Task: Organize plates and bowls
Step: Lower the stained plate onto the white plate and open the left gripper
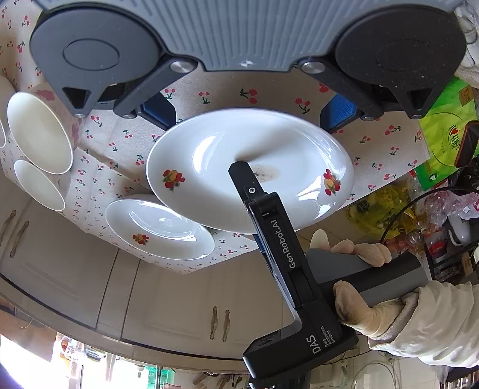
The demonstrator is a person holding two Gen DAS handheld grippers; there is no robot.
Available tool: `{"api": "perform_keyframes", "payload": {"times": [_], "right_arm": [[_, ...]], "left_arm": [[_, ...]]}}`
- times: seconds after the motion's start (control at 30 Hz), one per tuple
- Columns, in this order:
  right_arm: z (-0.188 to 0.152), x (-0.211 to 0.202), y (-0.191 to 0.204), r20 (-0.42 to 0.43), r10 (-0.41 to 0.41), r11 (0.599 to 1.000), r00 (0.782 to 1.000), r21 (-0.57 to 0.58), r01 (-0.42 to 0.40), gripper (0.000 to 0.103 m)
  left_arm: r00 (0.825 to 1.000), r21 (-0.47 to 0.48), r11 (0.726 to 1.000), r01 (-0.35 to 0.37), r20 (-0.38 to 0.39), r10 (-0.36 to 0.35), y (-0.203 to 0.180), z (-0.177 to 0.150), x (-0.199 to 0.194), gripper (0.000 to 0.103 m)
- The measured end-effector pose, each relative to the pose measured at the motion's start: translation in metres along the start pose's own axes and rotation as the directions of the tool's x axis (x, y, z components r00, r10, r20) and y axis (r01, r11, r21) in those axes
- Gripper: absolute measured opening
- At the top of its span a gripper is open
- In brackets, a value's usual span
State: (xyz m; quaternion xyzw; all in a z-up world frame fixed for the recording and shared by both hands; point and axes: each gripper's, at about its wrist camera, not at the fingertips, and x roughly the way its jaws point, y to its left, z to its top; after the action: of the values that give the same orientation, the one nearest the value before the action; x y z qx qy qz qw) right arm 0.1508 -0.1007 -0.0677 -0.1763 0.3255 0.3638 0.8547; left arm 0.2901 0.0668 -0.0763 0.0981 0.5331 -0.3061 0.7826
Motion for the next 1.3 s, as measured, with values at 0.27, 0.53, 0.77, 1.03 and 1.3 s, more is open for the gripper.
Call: {"api": "perform_keyframes", "payload": {"times": [0.27, 0.53, 0.77, 1.03, 1.3], "right_arm": [[0.0, -0.002, 0.001, 0.009, -0.005, 1.0, 1.0, -0.001, 0.005, 0.103], [0.0, -0.001, 0.002, 0.016, -0.007, 1.0, 1.0, -0.001, 0.007, 0.103], [0.001, 0.001, 0.005, 0.006, -0.019, 1.0, 1.0, -0.01, 0.019, 0.103], [0.0, -0.004, 0.004, 0.01, -0.041, 0.999, 0.999, -0.005, 0.041, 0.103], [-0.004, -0.016, 0.004, 0.017, -0.064, 0.998, 0.998, 0.004, 0.064, 0.103]], "left_arm": [[1.0, 0.004, 1.0, -0.005, -0.011, 0.005, 0.0, 0.001, 0.0, 0.099], [1.0, 0.022, 0.999, -0.03, -0.001, 0.03, -0.001, 0.002, -0.005, 0.099], [0.999, 0.01, 0.999, -0.037, 0.007, 0.037, 0.0, 0.001, -0.007, 0.099], [0.998, -0.001, 0.998, -0.058, 0.032, 0.058, -0.001, -0.003, -0.015, 0.099], [0.994, -0.011, 0.998, -0.061, 0.094, 0.062, -0.003, -0.009, -0.029, 0.099]]}}
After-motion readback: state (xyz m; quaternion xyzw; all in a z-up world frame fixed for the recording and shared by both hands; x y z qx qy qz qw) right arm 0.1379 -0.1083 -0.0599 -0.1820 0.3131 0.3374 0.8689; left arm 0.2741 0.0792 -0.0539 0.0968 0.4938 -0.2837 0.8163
